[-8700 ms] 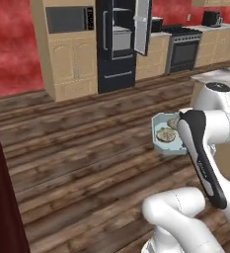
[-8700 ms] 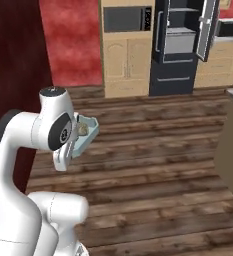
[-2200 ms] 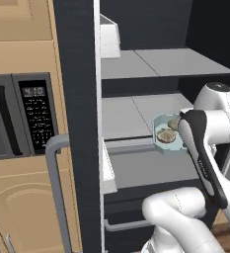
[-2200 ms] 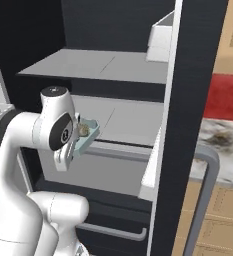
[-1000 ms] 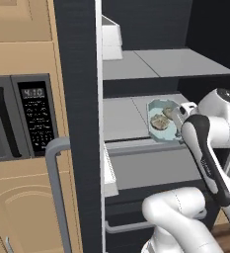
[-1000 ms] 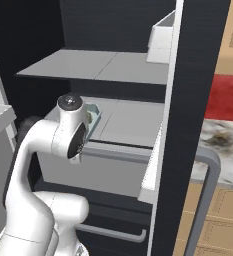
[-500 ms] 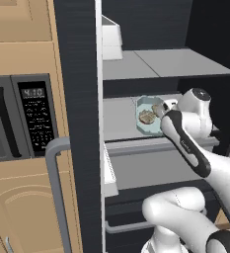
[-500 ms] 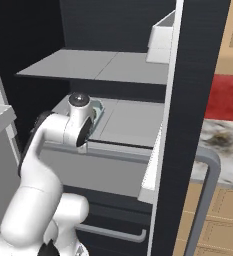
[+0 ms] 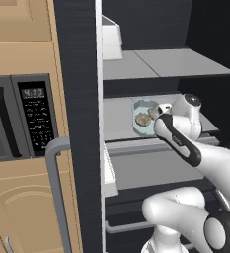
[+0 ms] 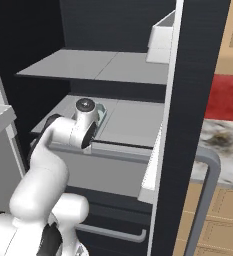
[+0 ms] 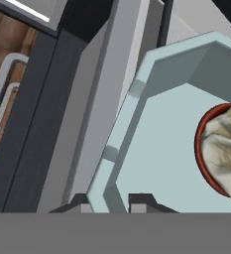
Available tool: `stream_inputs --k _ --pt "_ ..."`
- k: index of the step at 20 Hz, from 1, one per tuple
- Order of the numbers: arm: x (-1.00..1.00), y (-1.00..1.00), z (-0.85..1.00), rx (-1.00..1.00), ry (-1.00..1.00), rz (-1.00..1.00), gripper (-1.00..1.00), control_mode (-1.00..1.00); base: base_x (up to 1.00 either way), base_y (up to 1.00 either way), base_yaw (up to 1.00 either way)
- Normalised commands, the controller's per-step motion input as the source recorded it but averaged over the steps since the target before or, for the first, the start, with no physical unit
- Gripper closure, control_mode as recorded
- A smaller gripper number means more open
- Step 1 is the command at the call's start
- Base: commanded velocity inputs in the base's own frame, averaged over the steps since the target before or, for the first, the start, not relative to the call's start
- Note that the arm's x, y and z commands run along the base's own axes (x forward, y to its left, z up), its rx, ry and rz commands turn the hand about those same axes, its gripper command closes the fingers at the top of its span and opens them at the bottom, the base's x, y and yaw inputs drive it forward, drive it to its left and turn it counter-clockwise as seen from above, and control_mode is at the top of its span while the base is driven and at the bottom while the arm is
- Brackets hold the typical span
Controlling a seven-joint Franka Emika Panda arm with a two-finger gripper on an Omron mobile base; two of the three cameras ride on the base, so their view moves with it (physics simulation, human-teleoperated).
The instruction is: Place two dumplings into each of the tupperware containers and then place the containers in the fridge.
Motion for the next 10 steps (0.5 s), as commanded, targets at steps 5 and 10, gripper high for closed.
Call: stream_inputs --k 5,10 --pt "0.54 0.05 -0.03 0.0 -0.04 0.0 1.0 -1.0 0.0 0.0 0.0" --pt "0.45 0.08 -0.17 0.0 0.02 0.0 1.0 -1.0 0.0 0.0 0.0"
